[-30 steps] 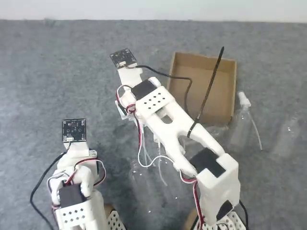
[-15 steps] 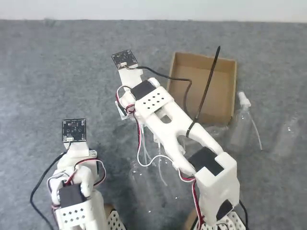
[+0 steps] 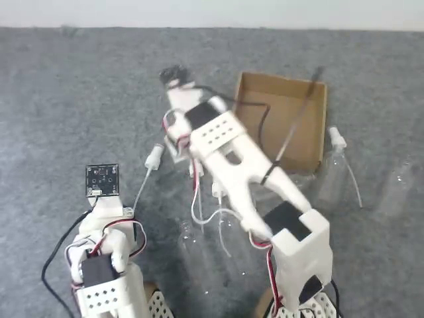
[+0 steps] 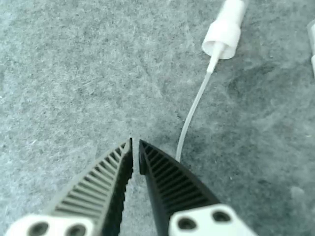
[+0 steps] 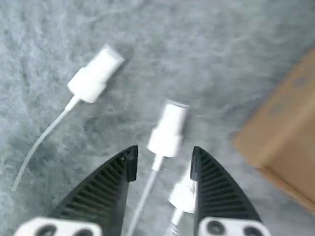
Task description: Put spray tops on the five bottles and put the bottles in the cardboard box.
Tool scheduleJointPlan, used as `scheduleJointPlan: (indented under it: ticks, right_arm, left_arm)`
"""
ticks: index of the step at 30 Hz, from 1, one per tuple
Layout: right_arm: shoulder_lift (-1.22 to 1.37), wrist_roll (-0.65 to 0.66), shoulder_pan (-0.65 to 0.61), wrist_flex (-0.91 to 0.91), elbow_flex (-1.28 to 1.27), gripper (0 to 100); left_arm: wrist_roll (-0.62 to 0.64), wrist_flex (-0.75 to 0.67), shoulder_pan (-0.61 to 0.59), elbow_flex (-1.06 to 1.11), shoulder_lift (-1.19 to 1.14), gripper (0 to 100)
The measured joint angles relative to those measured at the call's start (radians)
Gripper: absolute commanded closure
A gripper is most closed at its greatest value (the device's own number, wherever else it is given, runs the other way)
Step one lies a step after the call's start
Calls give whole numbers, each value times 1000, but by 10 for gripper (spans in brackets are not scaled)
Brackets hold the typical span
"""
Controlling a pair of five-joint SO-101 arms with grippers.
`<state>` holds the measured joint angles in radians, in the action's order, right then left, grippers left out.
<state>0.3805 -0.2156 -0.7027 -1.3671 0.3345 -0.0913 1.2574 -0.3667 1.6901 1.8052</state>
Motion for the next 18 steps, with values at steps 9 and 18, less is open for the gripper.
scheduleJointPlan:
  ticks: [9, 18]
  right_arm:
    - [-32, 155, 147, -387, 354, 857]
    - [-252, 328, 480, -388, 247, 857]
  left_arm:
    - [0, 0, 0, 0, 0, 987]
    - [0, 0, 0, 0, 0, 987]
